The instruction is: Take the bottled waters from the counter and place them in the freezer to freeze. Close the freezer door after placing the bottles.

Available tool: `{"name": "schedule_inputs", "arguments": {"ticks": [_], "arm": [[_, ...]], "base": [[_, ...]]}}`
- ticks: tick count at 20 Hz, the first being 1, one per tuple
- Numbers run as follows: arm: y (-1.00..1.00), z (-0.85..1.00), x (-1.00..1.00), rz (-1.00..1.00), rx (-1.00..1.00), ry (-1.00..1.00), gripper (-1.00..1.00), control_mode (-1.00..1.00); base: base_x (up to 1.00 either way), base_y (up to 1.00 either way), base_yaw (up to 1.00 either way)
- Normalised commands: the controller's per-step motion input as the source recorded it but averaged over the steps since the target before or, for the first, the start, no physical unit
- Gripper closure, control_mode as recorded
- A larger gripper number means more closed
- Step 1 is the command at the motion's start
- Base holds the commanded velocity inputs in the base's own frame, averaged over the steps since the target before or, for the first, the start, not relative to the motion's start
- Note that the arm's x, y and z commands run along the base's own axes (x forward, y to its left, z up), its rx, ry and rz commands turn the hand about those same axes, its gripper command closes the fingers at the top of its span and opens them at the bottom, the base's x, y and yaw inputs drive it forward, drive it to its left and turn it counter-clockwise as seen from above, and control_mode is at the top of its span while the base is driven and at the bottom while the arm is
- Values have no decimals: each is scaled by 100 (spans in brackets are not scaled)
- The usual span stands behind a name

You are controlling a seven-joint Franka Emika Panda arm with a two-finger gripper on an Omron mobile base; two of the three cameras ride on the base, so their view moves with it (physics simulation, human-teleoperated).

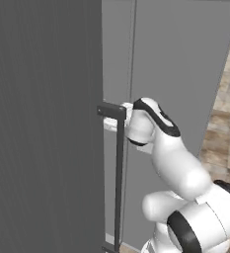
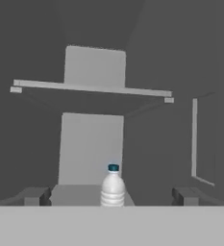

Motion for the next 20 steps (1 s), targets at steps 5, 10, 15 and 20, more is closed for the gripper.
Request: {"name": "schedule_inputs", "arguments": {"ticks": [5, 10, 15, 20], "arm": [[-28, 35, -91, -4, 0, -10, -100, -100], [-34, 35, -75, -6, 0, -3, -100, -100], [-21, 33, -49, -6, -9, 2, -100, -100], [-13, 25, -79, -6, -10, 8, -100, -100]], "base": [[0, 0, 0], [0, 0, 0], [0, 0, 0], [0, 0, 0]]}}
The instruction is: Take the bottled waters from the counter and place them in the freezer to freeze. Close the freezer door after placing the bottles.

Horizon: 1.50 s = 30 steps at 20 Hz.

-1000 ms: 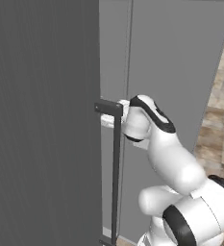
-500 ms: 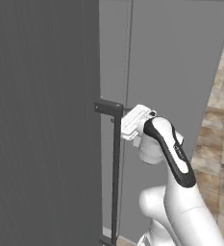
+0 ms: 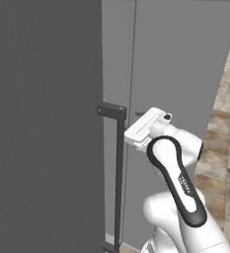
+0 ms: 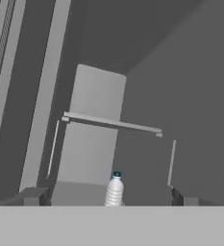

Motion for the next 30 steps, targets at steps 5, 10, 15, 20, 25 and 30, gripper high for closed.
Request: {"name": "schedule_inputs", "arguments": {"ticks": [5, 10, 15, 20, 25, 30], "arm": [[-9, 38, -73, -10, -12, 13, -100, -100], [-21, 10, -42, -42, -18, 21, -100, -100], [-15, 0, -26, -67, -17, 10, -100, -100], [-38, 0, -15, -64, -19, 9, -100, -100], [-66, 0, -18, -51, -5, 1, -100, -100], [-51, 3, 2, -3, 16, 0, -100, -100]], "base": [[0, 0, 0], [0, 0, 0], [0, 0, 0], [0, 0, 0], [0, 0, 0], [0, 0, 0]]}}
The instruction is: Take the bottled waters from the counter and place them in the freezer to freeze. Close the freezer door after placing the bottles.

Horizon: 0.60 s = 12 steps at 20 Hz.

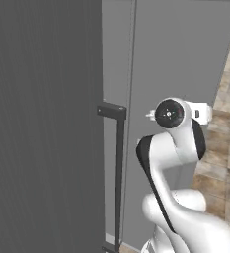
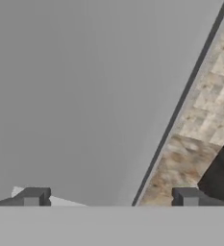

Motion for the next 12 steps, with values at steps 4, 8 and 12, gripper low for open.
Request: {"name": "schedule_inputs", "arguments": {"ticks": [4, 8, 12], "arm": [[-54, 2, 12, 0, 28, 0, -100, -100], [-29, 0, 10, 2, 14, -2, -100, -100], [-13, 0, 9, 5, 10, -7, -100, -100]], "base": [[0, 0, 0], [0, 0, 0], [0, 0, 0]]}}
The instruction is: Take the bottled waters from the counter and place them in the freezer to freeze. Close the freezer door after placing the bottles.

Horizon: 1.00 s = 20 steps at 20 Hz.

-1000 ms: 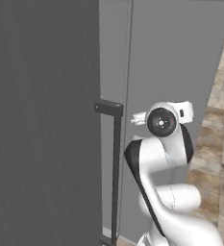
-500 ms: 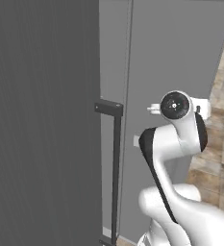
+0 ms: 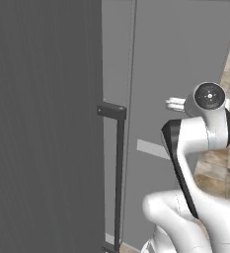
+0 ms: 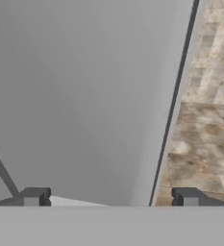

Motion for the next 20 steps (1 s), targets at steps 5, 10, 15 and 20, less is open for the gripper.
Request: {"name": "schedule_inputs", "arguments": {"ticks": [5, 10, 15, 20], "arm": [[-17, 0, 27, 3, 4, -2, -100, -100], [-20, 0, 31, 1, 0, 1, -100, -100], [-25, 0, 39, 3, 0, 0, -100, -100], [-24, 0, 36, 3, 0, 0, -100, -100]], "base": [[0, 0, 0], [0, 0, 0], [0, 0, 0], [0, 0, 0]]}}
